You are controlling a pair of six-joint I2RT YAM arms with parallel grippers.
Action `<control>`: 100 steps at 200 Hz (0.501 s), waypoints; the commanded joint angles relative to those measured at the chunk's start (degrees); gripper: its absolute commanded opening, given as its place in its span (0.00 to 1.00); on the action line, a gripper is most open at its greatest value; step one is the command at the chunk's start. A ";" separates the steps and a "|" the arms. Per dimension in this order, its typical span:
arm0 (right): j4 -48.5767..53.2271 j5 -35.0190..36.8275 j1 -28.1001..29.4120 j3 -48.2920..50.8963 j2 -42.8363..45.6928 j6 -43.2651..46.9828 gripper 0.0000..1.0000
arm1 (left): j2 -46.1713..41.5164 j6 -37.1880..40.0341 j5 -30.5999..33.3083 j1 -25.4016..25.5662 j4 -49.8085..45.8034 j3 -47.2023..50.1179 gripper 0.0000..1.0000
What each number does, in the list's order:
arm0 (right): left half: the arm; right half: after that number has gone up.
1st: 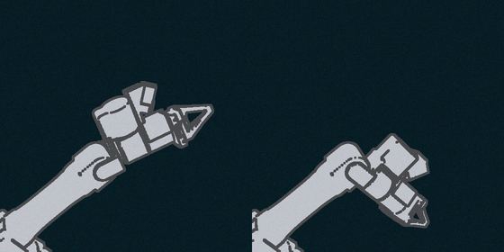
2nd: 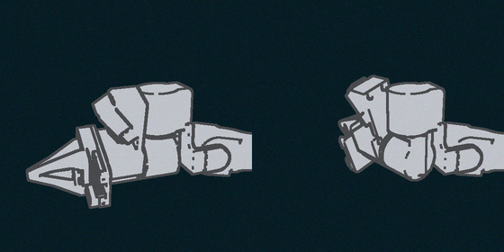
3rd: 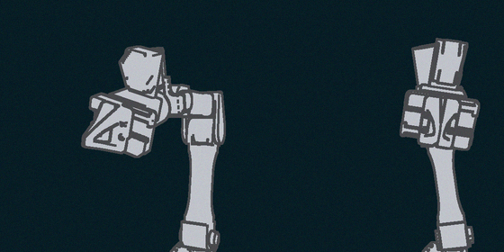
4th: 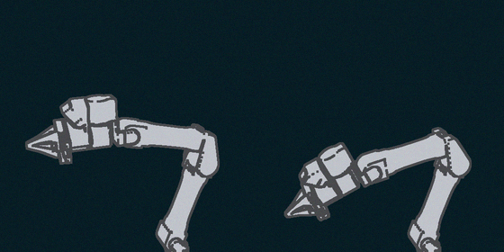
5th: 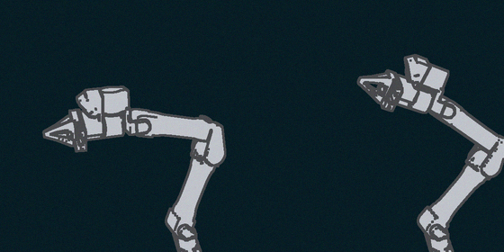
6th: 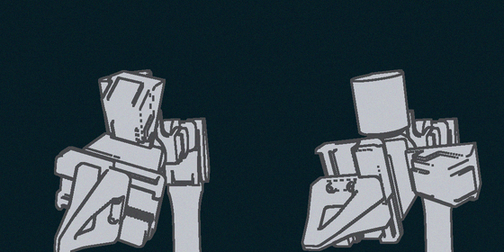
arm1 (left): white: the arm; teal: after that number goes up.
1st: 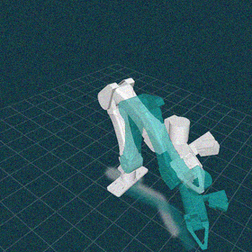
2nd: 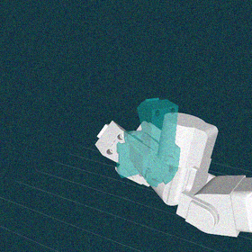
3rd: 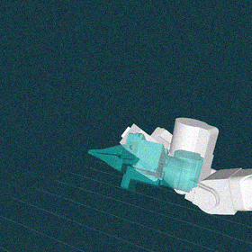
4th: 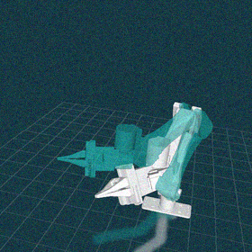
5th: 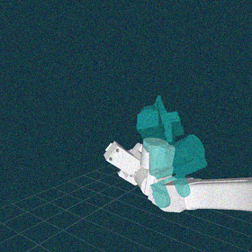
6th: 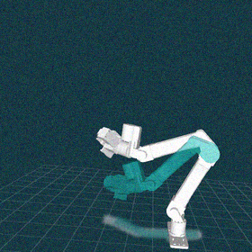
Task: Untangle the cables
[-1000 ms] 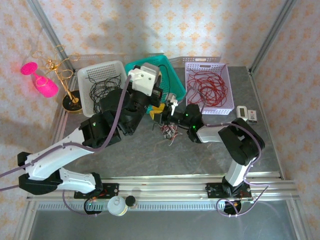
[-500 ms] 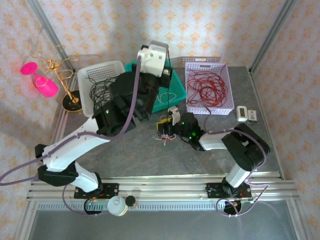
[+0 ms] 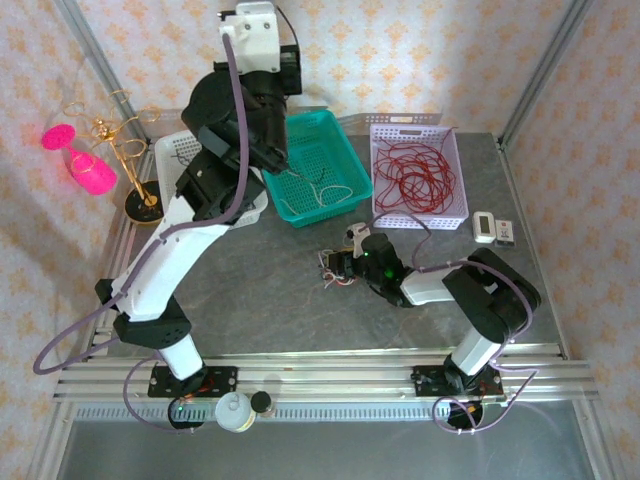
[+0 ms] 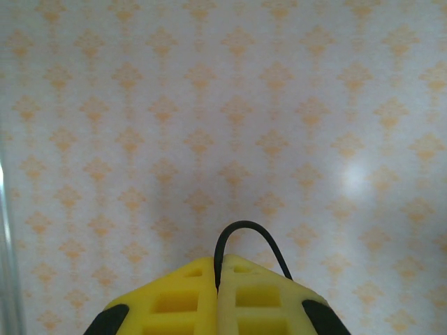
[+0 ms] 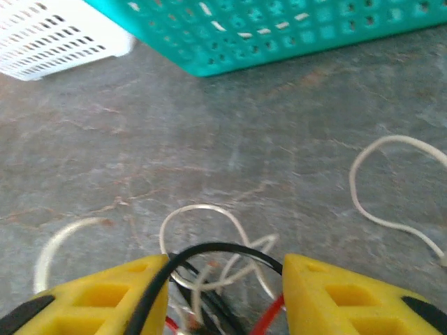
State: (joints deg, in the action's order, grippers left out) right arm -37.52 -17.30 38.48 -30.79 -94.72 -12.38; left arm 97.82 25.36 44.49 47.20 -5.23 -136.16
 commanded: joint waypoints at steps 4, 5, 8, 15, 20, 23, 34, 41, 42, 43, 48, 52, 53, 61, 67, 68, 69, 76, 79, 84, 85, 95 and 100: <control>1.64 6.05 0.01 3.63 2.27 -2.35 0.48 | 1.11 -1.10 -2.13 -3.09 0.83 -1.30 0.00; 1.47 6.18 0.01 3.80 2.48 -2.41 0.48 | 1.13 -1.15 -2.17 -3.17 0.88 -1.26 0.00; 0.94 6.42 0.02 4.33 2.98 -2.45 0.48 | 1.17 -1.27 -2.43 -3.56 0.94 -1.23 0.00; 0.17 7.04 0.01 5.58 4.11 -2.73 0.49 | 1.28 -1.07 -2.80 -4.13 1.61 -1.13 0.00; -0.28 7.82 -0.05 6.44 5.13 -3.09 0.49 | 1.32 -0.86 -3.20 -4.63 2.14 -0.96 0.00; -0.61 8.48 -0.05 6.97 5.80 -3.39 0.50 | 1.40 -0.72 -3.51 -4.85 2.33 -0.91 0.00; -1.80 10.54 -0.05 9.03 8.61 -4.49 0.51 | 1.70 -0.45 -4.41 -5.58 3.30 -0.91 0.00; -2.28 10.51 -0.16 10.15 10.71 -4.44 0.52 | 1.82 -0.12 -4.81 -5.87 3.81 -1.03 0.00; -2.29 10.39 -0.16 10.27 11.01 -4.38 0.52 | 1.84 -0.09 -4.88 -5.88 3.91 -0.99 0.00; -2.34 10.28 -0.16 10.38 11.38 -4.26 0.52 | 1.89 -0.03 -4.91 -5.89 4.00 -0.97 0.00; -2.22 9.31 -0.16 10.79 13.07 -3.57 0.52 | 1.85 0.18 -5.05 -5.89 4.29 -0.95 0.00; -1.94 8.35 -0.16 10.95 14.47 -2.93 0.52 | 1.86 0.21 -5.21 -5.83 4.29 -0.91 0.00; -1.86 8.12 -0.16 10.98 14.78 -2.66 0.53 | 1.85 0.17 -5.21 -5.86 4.28 -0.93 0.00; -0.80 5.77 -0.16 10.73 17.70 -0.53 0.54 | 1.75 -0.49 -5.85 -5.94 3.69 -0.78 0.00; 0.74 4.03 -0.16 9.95 19.96 0.97 0.54 | 1.51 -1.16 -6.56 -5.89 2.89 -0.37 0.00; 1.07 3.81 -0.16 9.82 20.42 1.22 0.54 | 1.46 -1.35 -6.72 -5.89 2.75 -0.27 0.00; 1.32 3.65 -0.16 9.67 20.79 1.49 0.54 | 1.43 -1.49 -6.79 -5.89 2.63 -0.21 0.00; 3.37 2.96 -0.15 8.27 23.47 2.95 0.56 | 0.97 -2.62 -7.71 -5.88 1.63 0.75 0.00; 4.30 2.90 -0.11 7.57 24.56 3.64 0.56 | 0.69 -3.07 -8.08 -5.89 1.27 1.29 0.00; 5.85 3.12 -0.15 6.30 26.26 4.49 0.57 | 0.20 -3.68 -8.52 -5.88 0.83 2.33 0.00; 6.17 3.31 -0.16 6.02 26.48 4.66 0.57 | 0.10 -3.76 -8.75 -5.84 0.66 2.54 0.00; 9.01 4.97 -0.21 3.00 29.29 5.75 0.60 | -0.83 -5.00 -9.96 -5.83 -0.35 4.50 0.00; 10.36 5.08 -0.40 1.14 29.93 6.37 0.61 | -1.21 -5.55 -10.27 -5.81 -0.78 5.38 0.00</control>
State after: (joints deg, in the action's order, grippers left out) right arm -32.82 -12.91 38.44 -22.57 -70.32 -11.16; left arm 98.80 23.33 38.24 41.52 -4.21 -133.93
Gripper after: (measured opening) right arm 0.589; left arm 0.041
